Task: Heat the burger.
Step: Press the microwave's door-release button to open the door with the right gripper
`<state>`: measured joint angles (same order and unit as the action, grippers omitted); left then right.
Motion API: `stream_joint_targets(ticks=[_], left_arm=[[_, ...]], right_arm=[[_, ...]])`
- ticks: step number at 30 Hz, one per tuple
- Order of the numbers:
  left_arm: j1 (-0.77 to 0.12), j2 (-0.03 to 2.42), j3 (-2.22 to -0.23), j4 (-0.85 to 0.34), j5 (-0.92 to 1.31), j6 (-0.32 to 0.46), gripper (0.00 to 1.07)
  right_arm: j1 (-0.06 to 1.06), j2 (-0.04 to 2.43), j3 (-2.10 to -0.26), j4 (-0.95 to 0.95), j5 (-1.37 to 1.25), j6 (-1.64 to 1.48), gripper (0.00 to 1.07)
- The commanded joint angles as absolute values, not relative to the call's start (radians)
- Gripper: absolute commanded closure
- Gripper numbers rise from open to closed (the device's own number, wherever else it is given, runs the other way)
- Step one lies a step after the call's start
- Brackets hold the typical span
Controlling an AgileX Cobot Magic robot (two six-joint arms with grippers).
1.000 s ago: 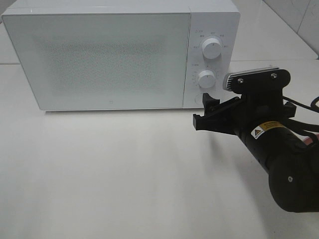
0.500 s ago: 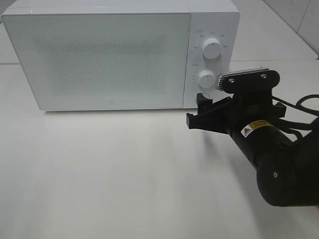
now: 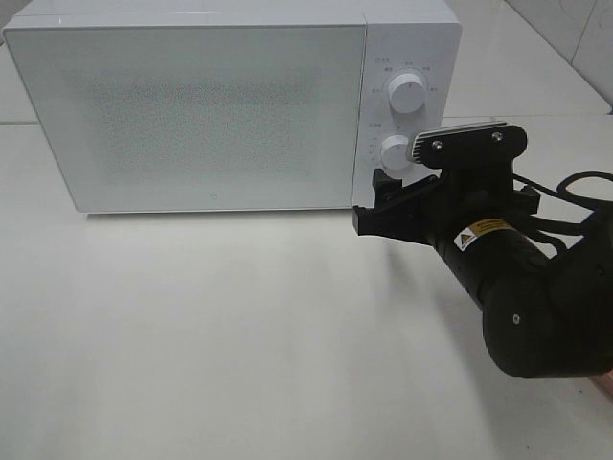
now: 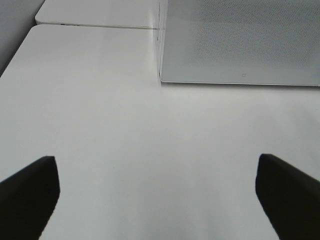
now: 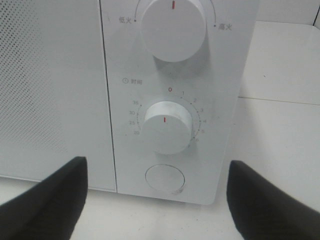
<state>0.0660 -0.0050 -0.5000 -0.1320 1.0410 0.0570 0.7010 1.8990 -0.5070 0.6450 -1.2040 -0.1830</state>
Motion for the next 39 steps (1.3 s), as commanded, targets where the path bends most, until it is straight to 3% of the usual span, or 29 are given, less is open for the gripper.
stream_joint_targets(ticks=[1,7,9,10,12,13,15,18,20,23,35,39], left_arm=[[0.061,-0.029,-0.497,-0.137,1.035,0.059,0.07],[0.061,-0.029,-0.497,-0.137,1.035,0.059,0.07],[0.061,-0.029,-0.497,-0.137,1.035,0.059,0.07],[0.061,-0.029,-0.497,-0.137,1.035,0.059,0.07],[0.061,-0.029,-0.497,-0.137,1.035,0.059,0.07],[0.061,-0.029,-0.497,-0.137,1.035,0.059,0.07],[0.061,-0.029,-0.497,-0.137,1.035,0.059,0.07],[0.061,-0.029,-0.497,-0.137,1.035,0.059,0.07],[0.061,-0.029,-0.497,-0.137,1.035,0.059,0.07],[0.061,-0.029,-0.497,-0.137,1.035,0.059,0.07],[0.061,-0.029,-0.497,-0.137,1.035,0.059,0.07],[0.061,-0.029,-0.497,-0.137,1.035,0.059,0.07]], right_arm=[[0.696,1.900,-0.517,0.637,-1.245,-0.094,0.35],[0.696,1.900,-0.517,0.637,-1.221,0.187,0.43],[0.696,1.900,-0.517,0.637,-1.221,0.536,0.56],[0.696,1.900,-0.517,0.637,-1.221,0.536,0.56],[0.696,1.900,-0.517,0.637,-1.218,0.786,0.66],[0.696,1.900,-0.517,0.637,-1.218,0.786,0.66],[0.696,1.900,-0.517,0.637,-1.204,0.962,0.80],[0.696,1.900,-0.517,0.637,-1.203,1.039,0.88],[0.696,1.900,-0.517,0.636,-1.196,1.135,1.00],[0.696,1.900,-0.517,0.637,-1.127,1.227,1.07],[0.695,1.900,-0.519,0.664,-0.980,1.346,1.07],[0.645,1.901,-0.544,0.629,-0.925,1.318,1.07]])
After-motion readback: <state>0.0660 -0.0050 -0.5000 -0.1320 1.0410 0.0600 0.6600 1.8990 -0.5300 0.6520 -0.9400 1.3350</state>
